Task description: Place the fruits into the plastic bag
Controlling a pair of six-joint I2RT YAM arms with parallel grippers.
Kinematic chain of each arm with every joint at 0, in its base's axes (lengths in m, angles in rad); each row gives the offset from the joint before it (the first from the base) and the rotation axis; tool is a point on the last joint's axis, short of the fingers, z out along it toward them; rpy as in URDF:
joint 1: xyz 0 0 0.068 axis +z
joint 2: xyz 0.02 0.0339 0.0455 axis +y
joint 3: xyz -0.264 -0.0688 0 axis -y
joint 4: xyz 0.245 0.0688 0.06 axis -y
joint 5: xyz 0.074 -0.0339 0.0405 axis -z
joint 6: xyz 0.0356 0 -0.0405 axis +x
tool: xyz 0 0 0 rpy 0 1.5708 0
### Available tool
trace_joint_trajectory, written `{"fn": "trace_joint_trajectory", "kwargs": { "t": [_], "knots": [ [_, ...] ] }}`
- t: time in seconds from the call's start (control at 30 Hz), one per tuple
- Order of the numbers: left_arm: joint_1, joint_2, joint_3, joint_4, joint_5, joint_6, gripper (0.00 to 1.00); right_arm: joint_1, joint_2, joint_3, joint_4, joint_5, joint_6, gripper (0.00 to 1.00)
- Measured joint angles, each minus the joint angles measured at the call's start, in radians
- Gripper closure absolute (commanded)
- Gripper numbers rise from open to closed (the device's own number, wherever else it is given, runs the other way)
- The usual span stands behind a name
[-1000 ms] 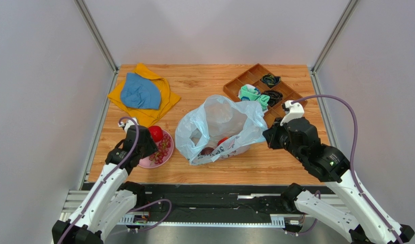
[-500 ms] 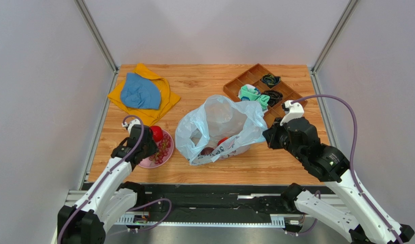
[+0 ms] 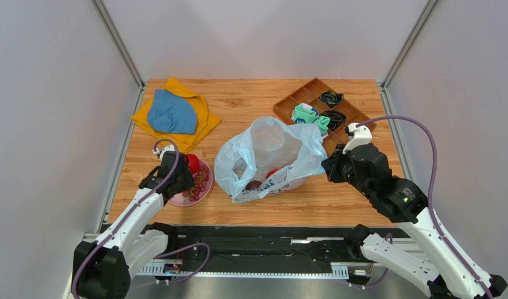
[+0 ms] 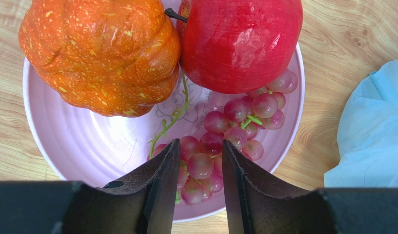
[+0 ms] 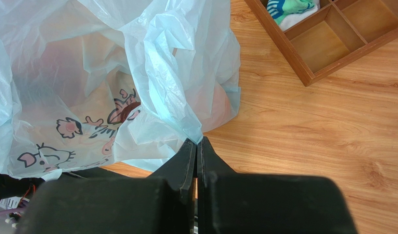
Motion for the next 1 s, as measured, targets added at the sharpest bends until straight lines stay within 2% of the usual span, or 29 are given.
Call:
{"fn": "trace_joint_trajectory", "kwargs": {
  "t": [0.5, 0.57, 0.83, 1.0],
  "knots": [
    [0.001, -0.014, -0.018, 0.006, 0.005, -0.010, 0.66, 0.000, -0.001, 0.000, 0.000, 0.000, 0.001, 1.00],
    [0.001, -0.019, -0.022, 0.009, 0.006, -0.013, 0.73, 0.000, -0.001, 0.000, 0.000, 0.000, 0.001, 1.00],
    [0.001, -0.053, -0.031, 0.002, 0.018, -0.026, 0.87, 0.000, -0.008, 0.000, 0.000, 0.000, 0.005, 1.00],
    [0.001, -0.099, -0.032, -0.026, 0.023, -0.027, 0.87, 0.000, -0.013, 0.000, 0.000, 0.000, 0.006, 1.00]
  ]
}}
